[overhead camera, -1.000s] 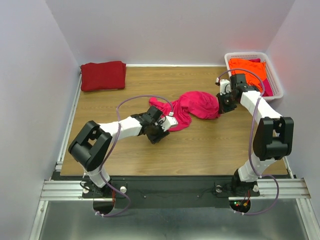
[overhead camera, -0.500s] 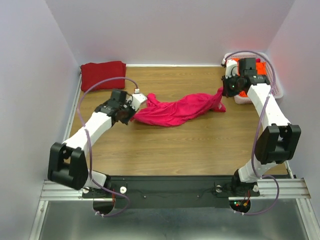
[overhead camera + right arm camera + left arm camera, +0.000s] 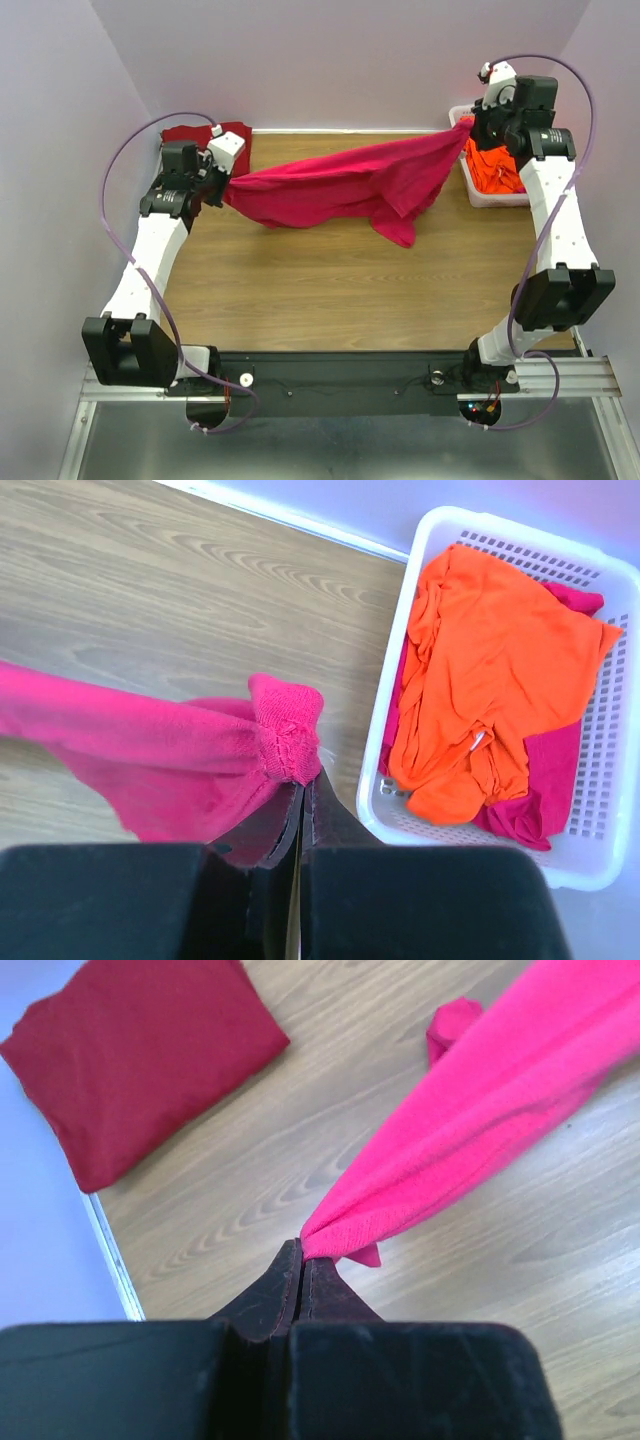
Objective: Fold and stack the t-shirts
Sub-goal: Flatten the tshirt out
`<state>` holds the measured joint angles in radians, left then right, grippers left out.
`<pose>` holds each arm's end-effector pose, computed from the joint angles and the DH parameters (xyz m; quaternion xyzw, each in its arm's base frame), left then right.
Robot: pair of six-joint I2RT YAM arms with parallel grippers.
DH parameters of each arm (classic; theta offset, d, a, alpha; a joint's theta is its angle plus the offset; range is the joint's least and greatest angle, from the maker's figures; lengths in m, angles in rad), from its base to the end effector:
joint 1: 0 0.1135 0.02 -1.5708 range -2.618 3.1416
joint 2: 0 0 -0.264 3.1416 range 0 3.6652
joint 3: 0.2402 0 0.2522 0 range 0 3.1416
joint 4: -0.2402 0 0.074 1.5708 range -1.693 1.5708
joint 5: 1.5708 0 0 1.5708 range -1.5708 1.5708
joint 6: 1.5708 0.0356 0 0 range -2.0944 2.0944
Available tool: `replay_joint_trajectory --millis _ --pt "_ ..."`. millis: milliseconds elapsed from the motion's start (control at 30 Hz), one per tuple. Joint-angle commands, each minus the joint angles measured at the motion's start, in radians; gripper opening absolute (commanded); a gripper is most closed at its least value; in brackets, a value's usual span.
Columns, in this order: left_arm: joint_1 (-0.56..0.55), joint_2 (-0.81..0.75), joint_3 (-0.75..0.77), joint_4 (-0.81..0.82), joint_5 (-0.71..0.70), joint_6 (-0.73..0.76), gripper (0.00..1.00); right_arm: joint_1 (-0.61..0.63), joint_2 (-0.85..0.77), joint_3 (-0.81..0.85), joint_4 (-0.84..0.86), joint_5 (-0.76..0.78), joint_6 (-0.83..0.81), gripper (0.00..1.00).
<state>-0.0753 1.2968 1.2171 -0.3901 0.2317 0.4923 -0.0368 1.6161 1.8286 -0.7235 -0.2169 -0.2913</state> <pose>0.2930 -0.0303 0.3588 0.2951 0.7958 0.0112 0.5287 0.3537 -0.0054 0.4343 -0.1631 0.8439 0.0101 0.5110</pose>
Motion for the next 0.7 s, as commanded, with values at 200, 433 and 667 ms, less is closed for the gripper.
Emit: replay_joint_trajectory --millis 200,433,667 --pt "0.000 0.025 -0.017 -0.058 0.107 0.071 0.00 -0.006 0.007 -0.098 0.053 -0.078 0.003 0.00" --pt "0.011 0.045 -0.011 -0.094 0.113 0.074 0.00 -0.006 -0.059 -0.221 0.049 -0.082 -0.012 0.01" --pt "0.019 -0.004 -0.008 -0.202 0.218 0.178 0.00 -0.006 -0.169 -0.348 -0.034 -0.153 -0.106 0.01"
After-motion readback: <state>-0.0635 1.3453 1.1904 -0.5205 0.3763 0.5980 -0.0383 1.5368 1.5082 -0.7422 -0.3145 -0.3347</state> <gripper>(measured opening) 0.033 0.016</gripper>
